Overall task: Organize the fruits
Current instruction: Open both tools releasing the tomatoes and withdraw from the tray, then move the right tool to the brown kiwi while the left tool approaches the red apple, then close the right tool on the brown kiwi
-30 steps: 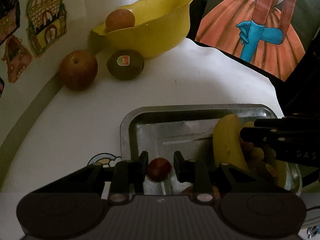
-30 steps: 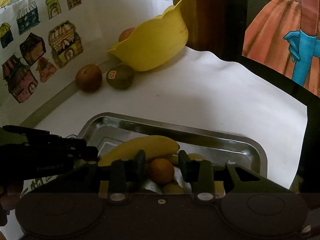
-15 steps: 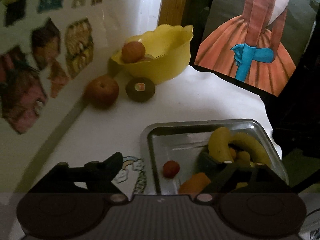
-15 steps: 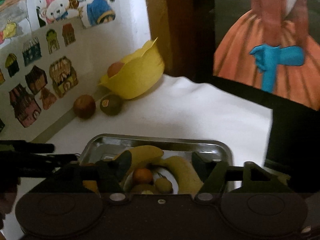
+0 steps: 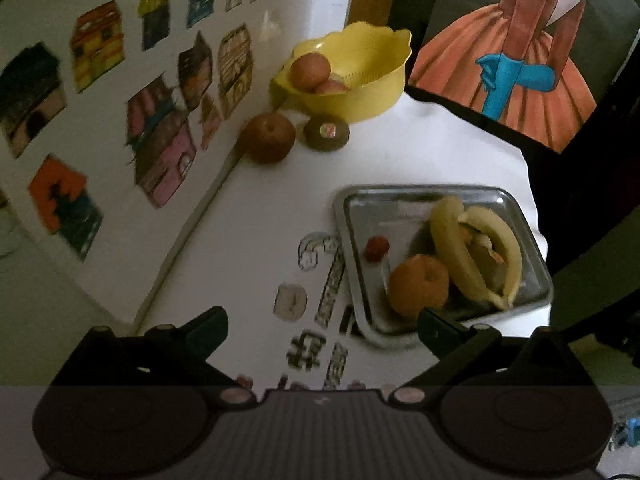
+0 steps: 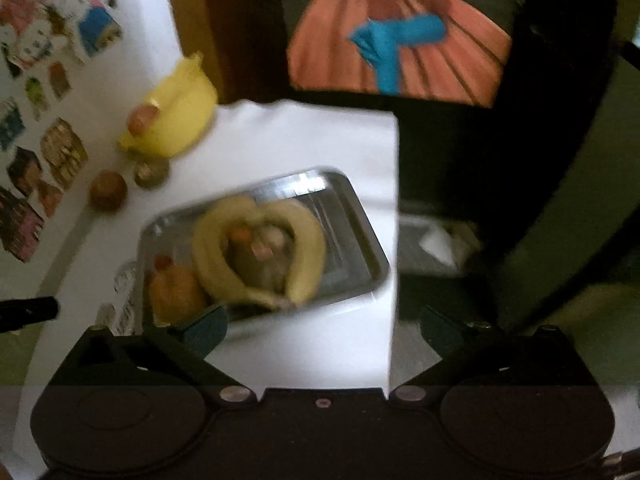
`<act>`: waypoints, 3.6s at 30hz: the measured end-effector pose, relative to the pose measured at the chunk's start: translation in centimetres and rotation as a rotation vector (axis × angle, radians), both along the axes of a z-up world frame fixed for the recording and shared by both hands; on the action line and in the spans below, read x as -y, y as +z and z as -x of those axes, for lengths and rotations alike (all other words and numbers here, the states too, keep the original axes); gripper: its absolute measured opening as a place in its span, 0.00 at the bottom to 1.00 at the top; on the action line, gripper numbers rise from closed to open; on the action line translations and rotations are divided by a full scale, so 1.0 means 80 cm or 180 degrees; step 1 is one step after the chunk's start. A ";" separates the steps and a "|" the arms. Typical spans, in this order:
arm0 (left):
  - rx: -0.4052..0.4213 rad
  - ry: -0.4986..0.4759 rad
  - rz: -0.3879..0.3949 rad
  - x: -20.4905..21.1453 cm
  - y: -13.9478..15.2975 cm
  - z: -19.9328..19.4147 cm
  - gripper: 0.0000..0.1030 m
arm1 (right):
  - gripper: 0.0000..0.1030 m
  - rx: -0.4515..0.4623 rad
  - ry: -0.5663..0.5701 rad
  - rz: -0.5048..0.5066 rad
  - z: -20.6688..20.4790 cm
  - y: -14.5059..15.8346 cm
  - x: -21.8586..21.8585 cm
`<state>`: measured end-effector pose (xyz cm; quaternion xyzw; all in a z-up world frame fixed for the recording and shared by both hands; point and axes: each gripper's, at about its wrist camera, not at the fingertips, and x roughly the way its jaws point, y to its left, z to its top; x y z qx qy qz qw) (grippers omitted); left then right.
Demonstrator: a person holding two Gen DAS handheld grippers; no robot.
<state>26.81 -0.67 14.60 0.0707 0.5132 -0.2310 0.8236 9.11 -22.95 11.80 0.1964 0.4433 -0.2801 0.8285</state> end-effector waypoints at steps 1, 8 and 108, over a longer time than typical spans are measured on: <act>-0.0048 -0.0008 -0.0009 -0.002 0.003 0.002 0.99 | 0.99 -0.0053 -0.0028 -0.0055 0.002 0.001 -0.004; -0.0200 -0.0012 -0.0149 -0.016 0.006 0.005 0.99 | 0.99 -0.0251 0.0029 -0.0266 0.002 0.000 -0.038; 0.1070 0.0308 -0.0218 0.112 -0.179 -0.226 0.96 | 0.65 0.0387 0.2478 -0.0324 -0.425 -0.111 0.059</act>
